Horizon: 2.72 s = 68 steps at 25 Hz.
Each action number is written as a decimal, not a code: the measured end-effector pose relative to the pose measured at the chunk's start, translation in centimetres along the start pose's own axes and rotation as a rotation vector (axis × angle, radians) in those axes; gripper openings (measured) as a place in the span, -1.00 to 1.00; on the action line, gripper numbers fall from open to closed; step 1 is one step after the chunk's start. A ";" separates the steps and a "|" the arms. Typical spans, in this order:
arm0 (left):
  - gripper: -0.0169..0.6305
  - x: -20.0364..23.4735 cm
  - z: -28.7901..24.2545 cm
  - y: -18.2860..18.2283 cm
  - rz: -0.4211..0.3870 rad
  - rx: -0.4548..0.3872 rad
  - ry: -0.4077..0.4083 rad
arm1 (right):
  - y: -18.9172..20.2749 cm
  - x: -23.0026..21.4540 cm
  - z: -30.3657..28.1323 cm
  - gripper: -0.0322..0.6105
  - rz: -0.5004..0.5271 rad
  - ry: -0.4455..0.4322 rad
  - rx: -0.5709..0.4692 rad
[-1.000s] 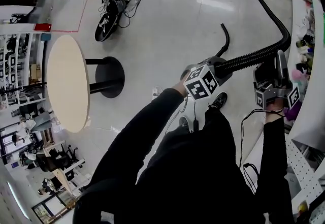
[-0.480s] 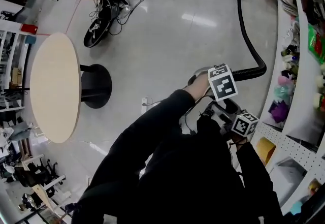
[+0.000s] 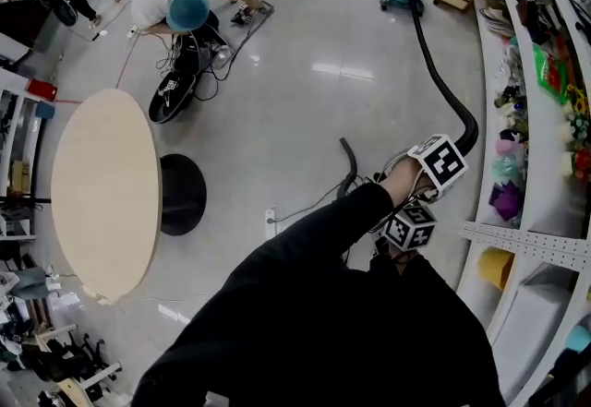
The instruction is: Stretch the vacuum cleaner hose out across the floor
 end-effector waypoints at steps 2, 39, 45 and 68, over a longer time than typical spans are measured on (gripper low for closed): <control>-0.55 -0.3 0.1 0.6 0.041 0.002 0.010 | 0.5 0.6 0.9 -0.48 -0.029 -0.045 -0.032; -0.12 -8.9 -1.3 24.2 -0.082 -0.406 0.090 | 0.0 -8.2 21.4 -0.48 -0.597 -0.571 -0.378; -0.28 -8.0 3.7 29.0 -0.213 -0.444 0.132 | 0.8 -1.5 20.1 -0.47 -0.612 -0.475 -0.384; -0.32 -25.6 -0.6 36.3 -0.212 -0.341 -0.170 | 15.4 7.1 32.7 -0.30 -0.609 -0.388 -0.277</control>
Point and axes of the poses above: the fingertips, and each gripper's own axes: z backward along the fingers, x to its left, y out of its underside, the point moved 9 cm from there along z, backward along the fingers, and after that the axes turned 15 degrees about z, right-handed, at the moved point
